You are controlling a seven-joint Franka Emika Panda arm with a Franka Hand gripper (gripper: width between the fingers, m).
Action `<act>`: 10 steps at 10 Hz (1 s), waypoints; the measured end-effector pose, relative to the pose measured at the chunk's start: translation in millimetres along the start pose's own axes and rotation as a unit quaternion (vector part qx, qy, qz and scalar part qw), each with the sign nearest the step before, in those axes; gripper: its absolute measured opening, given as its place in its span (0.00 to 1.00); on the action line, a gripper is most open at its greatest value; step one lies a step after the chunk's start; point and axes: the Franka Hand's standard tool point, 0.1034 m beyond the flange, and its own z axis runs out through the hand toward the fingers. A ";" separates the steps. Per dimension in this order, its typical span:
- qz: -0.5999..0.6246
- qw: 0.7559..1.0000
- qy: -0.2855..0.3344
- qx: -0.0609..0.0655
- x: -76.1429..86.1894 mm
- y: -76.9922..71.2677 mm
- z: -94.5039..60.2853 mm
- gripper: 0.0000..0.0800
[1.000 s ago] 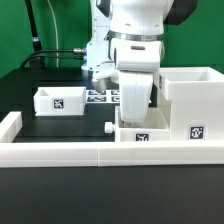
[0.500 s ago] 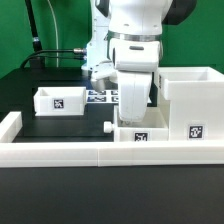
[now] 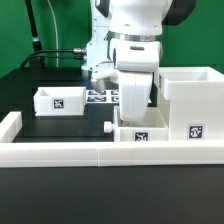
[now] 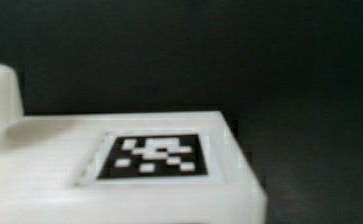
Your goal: Assemble drawer
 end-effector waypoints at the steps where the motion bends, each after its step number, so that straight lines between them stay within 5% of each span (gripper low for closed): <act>1: 0.000 1.000 0.000 -0.001 -0.1 0.4 -0.1 0.05; 10: -0.002 1.000 0.000 0.000 2.4 0.3 -0.2 0.05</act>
Offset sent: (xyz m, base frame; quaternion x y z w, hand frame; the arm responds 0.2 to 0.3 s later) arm 0.0000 0.0000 0.0000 0.0000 0.0000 0.0000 1.0000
